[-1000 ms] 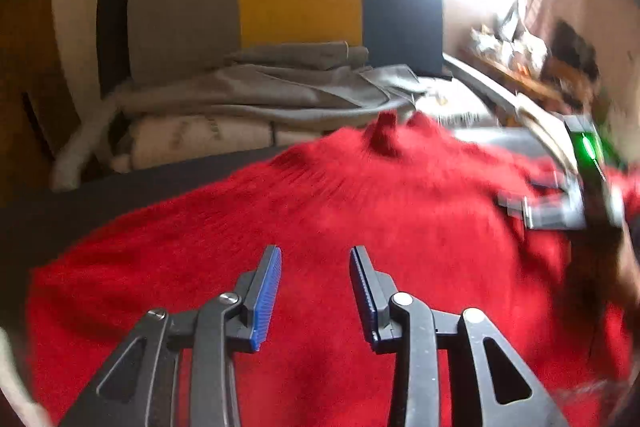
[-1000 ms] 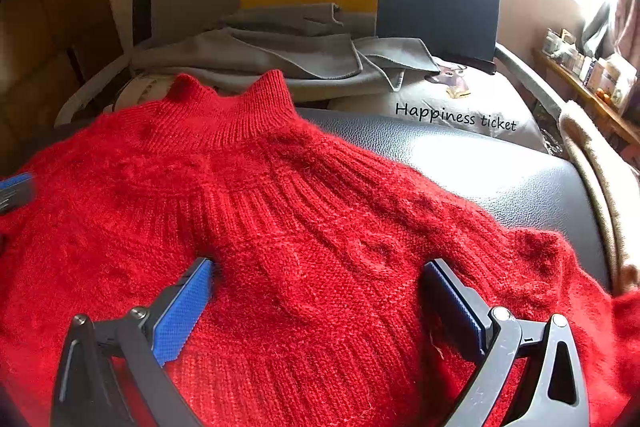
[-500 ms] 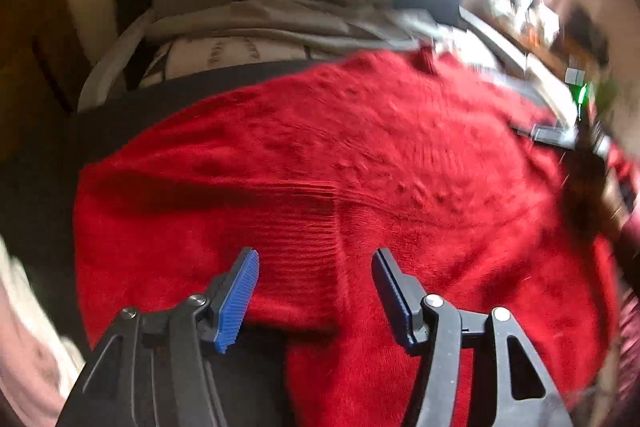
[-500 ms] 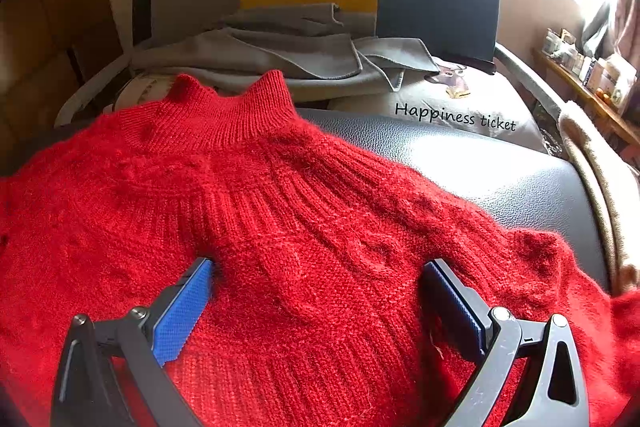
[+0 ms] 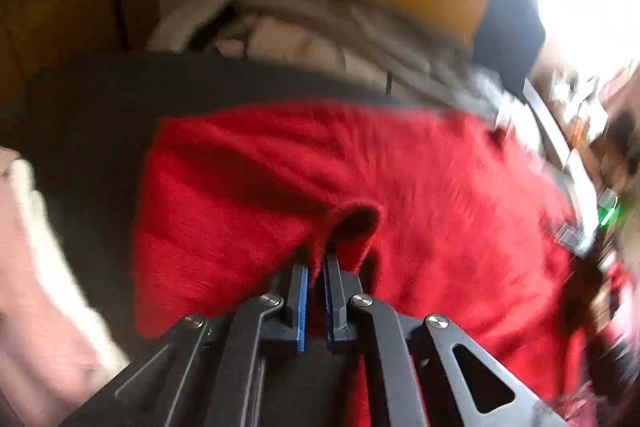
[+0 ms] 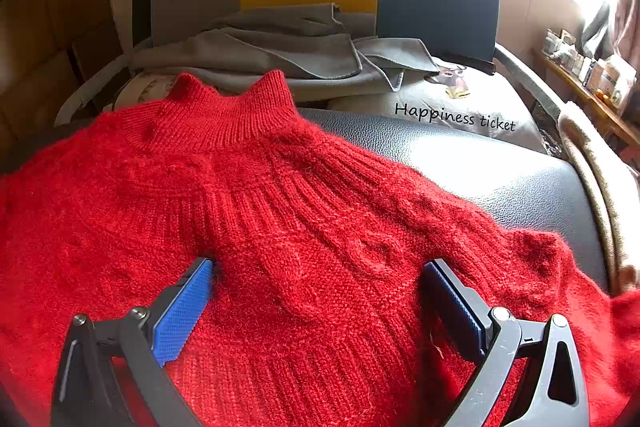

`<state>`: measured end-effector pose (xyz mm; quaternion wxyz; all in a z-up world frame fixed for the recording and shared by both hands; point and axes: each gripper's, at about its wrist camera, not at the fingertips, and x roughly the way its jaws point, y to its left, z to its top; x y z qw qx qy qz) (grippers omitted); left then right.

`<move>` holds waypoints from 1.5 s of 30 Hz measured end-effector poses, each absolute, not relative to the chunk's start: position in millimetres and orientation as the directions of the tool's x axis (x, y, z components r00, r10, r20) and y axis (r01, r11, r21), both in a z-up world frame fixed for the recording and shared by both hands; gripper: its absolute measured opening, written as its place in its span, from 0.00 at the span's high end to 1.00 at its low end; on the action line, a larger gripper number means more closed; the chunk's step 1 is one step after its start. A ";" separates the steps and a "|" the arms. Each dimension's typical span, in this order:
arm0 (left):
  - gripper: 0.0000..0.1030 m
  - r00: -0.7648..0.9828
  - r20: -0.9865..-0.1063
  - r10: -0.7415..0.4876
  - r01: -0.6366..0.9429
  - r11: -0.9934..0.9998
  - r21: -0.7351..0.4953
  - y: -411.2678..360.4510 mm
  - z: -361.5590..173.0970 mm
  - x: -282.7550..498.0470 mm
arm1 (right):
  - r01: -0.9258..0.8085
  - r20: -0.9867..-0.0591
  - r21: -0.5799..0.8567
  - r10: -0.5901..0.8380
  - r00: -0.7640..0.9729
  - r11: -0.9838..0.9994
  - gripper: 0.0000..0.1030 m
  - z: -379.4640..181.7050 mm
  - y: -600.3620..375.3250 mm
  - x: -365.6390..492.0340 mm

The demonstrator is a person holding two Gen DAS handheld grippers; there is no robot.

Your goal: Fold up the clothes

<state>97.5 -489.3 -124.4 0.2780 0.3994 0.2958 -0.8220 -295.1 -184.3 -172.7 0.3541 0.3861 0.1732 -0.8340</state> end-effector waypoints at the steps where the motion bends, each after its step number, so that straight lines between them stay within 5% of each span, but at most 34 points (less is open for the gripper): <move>1: 0.96 -0.551 -0.787 -0.277 0.708 -0.655 -0.265 -494.6 -102.6 111.4 | 0.724 -0.767 -0.016 -0.456 -0.451 -0.689 0.00 -172.6 -184.5 -294.9; 7: 0.96 -0.422 -0.704 -0.571 0.878 -0.450 -0.162 -566.1 -13.9 215.0 | 0.722 -0.767 -0.025 -0.450 -0.457 -0.691 0.00 -172.0 -184.6 -294.0; 11: 0.96 -0.215 -0.730 -0.649 0.975 -0.192 -0.116 -622.0 -14.3 284.9 | 0.721 -0.767 -0.026 -0.449 -0.458 -0.692 0.00 -172.3 -184.4 -293.6; 13: 0.80 -0.166 -0.778 -0.606 0.986 -0.102 -0.130 -638.3 -25.5 315.2 | 0.721 -0.767 -0.026 -0.449 -0.459 -0.693 0.00 -172.4 -184.3 -293.6; 17: 0.76 -0.126 -0.767 -0.629 0.982 0.028 -0.184 -626.0 -28.4 360.5 | 0.721 -0.768 -0.016 -0.454 -0.453 -0.693 0.00 -172.6 -183.5 -295.1; 22: 0.71 -0.348 -0.680 -0.646 0.937 -0.251 -0.241 -580.0 -11.4 291.6 | 0.720 -0.776 -0.008 -0.450 -0.441 -0.694 0.00 -171.8 -184.0 -296.7; 26: 0.67 -0.581 -0.666 -0.468 0.761 -0.603 -0.240 -514.1 -25.8 169.4 | 0.713 -0.802 0.035 -0.445 -0.398 -0.701 0.00 -156.2 -181.3 -294.6; 30: 0.66 -0.623 -0.732 -0.275 0.546 -0.824 -0.155 -418.3 -73.5 63.5 | 0.776 -0.758 0.081 -0.544 -0.359 -0.626 0.00 -127.7 -156.7 -250.1; 36: 0.66 -0.538 -0.823 -0.181 0.462 -0.880 -0.109 -360.5 -145.9 -26.8 | 0.854 -0.816 0.016 -0.500 -0.290 -0.521 0.00 -142.8 -122.2 -176.8; 40: 0.65 -0.469 -0.846 -0.254 0.487 -0.873 -0.008 -348.4 -163.0 -15.0 | 0.865 -0.820 0.003 -0.496 -0.285 -0.503 0.00 -154.1 -87.9 -160.5; 45: 0.59 -0.511 -0.819 -0.259 0.534 -0.843 -0.067 -348.9 -171.4 20.6 | 0.872 -0.812 0.008 -0.512 -0.279 -0.489 0.00 -164.8 -42.3 -147.5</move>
